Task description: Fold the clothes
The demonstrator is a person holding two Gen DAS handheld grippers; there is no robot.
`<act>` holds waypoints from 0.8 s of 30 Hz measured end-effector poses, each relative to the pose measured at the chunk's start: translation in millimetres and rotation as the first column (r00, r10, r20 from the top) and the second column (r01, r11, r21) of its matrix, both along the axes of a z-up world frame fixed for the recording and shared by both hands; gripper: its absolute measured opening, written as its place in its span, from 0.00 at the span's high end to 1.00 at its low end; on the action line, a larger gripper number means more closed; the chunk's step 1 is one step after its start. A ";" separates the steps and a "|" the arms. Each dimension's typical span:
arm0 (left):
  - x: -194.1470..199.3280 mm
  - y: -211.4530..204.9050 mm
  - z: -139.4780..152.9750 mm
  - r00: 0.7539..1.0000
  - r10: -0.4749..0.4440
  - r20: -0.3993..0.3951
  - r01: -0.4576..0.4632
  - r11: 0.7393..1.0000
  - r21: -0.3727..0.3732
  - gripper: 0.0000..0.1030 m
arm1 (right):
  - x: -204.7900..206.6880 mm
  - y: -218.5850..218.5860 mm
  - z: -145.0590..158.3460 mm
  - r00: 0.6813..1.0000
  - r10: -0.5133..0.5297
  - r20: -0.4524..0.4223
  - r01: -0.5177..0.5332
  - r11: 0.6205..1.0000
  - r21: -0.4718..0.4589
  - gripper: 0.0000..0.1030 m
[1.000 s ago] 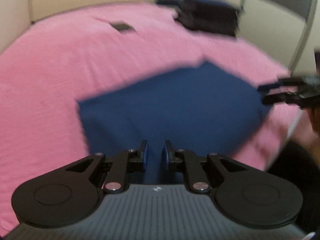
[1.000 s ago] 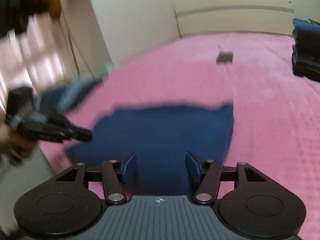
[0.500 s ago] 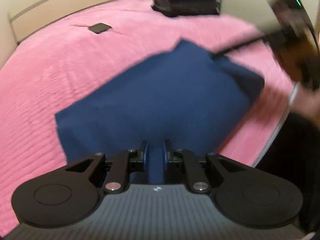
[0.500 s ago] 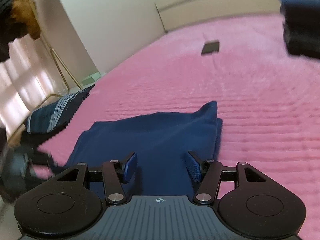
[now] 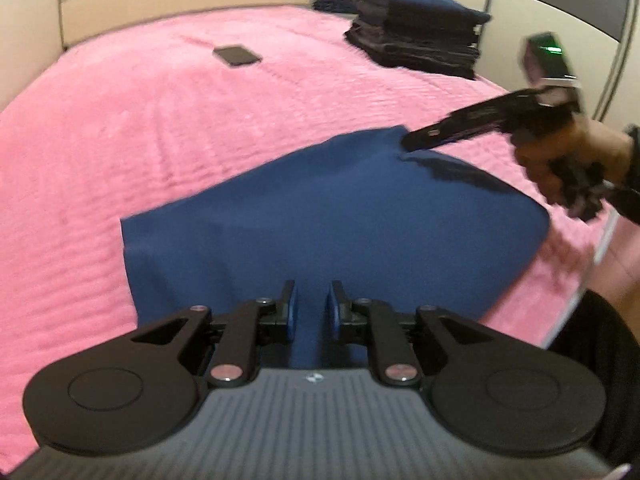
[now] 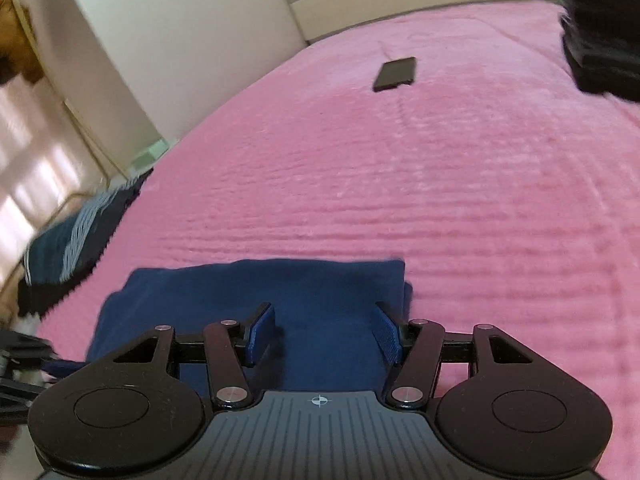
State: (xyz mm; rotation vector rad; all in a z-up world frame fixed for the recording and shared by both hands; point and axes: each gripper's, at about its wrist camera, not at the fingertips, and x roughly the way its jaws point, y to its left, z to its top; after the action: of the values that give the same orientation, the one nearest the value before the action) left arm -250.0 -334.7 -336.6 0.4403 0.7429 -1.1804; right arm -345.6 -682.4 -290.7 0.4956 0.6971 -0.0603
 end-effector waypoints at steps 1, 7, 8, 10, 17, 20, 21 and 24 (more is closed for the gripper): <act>0.6 1.3 -0.6 1.000 0.009 -0.001 -0.009 1.000 -0.003 0.86 | -4.4 3.8 3.4 1.000 -0.010 0.006 0.010 1.000 -0.011 0.44; 3.8 10.7 -4.0 0.998 0.065 -0.008 -0.066 0.998 -0.021 0.87 | -66.6 42.8 34.6 0.990 -0.066 0.127 0.067 0.998 0.001 0.43; 2.8 16.2 -3.5 0.997 0.077 -0.006 -0.077 0.997 -0.030 0.87 | -77.7 54.3 36.2 0.988 -0.056 0.142 0.056 0.998 0.002 0.43; 4.2 26.7 -7.2 0.994 0.107 -0.019 -0.107 0.994 -0.036 0.86 | -95.2 78.0 30.0 0.990 -0.017 0.140 0.018 1.000 -0.008 0.43; 17.0 61.4 -19.2 0.971 0.224 -0.084 -0.227 0.973 -0.034 0.83 | -123.8 96.8 11.4 0.996 -0.044 0.083 0.047 0.998 -0.033 0.44; 15.6 72.0 -16.4 0.970 0.236 -0.056 -0.237 0.971 -0.018 0.84 | -128.2 106.9 17.6 0.997 -0.043 0.057 0.048 0.994 -0.102 0.43; 11.7 73.6 -12.3 0.971 0.234 -0.042 -0.235 0.972 -0.026 0.85 | -128.8 112.8 22.4 0.998 -0.040 0.054 0.047 0.989 -0.137 0.43; -1.4 74.7 0.4 0.977 0.214 -0.008 -0.214 0.975 -0.067 0.86 | -130.8 134.0 36.0 0.996 -0.002 0.089 0.020 0.977 -0.211 0.43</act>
State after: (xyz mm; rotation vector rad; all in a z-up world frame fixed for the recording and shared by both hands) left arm -251.4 -260.0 -336.2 0.2954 0.7298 -1.0003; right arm -476.4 -548.3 -254.8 0.2951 0.5930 -0.1212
